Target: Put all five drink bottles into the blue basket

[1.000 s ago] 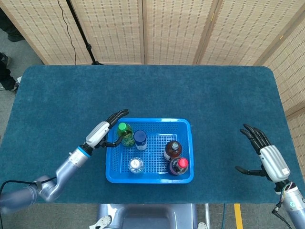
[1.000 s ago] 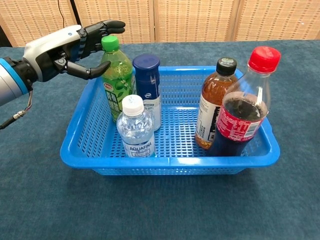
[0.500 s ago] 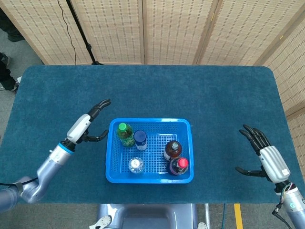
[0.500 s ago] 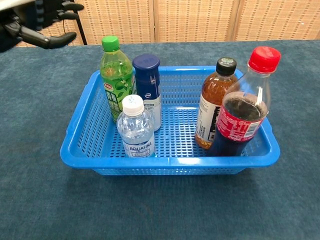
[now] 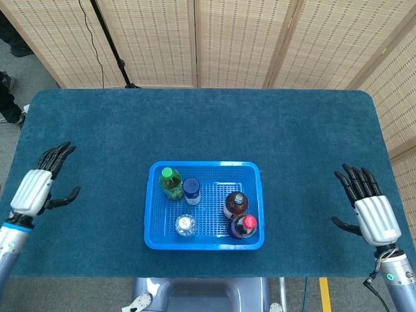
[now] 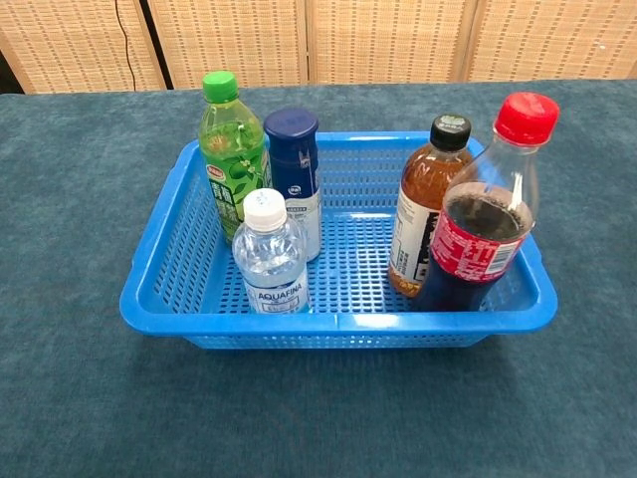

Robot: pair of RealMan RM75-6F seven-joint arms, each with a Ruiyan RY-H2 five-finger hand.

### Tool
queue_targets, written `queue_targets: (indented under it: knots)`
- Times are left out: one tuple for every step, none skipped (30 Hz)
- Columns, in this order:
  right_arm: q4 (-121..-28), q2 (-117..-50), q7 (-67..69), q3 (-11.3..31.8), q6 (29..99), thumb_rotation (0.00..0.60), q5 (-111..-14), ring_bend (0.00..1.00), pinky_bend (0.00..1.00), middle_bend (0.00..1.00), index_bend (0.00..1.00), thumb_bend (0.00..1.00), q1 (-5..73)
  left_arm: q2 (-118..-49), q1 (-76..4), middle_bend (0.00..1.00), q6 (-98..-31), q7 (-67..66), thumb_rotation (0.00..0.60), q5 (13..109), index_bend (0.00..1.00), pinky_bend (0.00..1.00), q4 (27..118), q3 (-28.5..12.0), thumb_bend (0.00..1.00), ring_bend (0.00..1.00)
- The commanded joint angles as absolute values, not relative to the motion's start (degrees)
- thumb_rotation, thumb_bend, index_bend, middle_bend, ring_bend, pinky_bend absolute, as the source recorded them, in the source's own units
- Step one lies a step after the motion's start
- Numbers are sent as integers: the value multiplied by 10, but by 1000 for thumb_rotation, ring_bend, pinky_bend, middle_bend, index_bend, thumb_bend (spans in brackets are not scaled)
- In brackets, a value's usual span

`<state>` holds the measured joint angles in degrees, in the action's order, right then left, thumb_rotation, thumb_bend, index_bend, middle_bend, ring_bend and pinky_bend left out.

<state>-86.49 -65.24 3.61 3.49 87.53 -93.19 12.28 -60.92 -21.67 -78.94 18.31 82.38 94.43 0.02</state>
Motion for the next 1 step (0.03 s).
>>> queue_targets:
  knots:
    - [-867,-662,10,39,873,600,-924,0,0,0,0,0,120,-612,-164,0,-828,166,600,810,0,0,930,29,344,0]
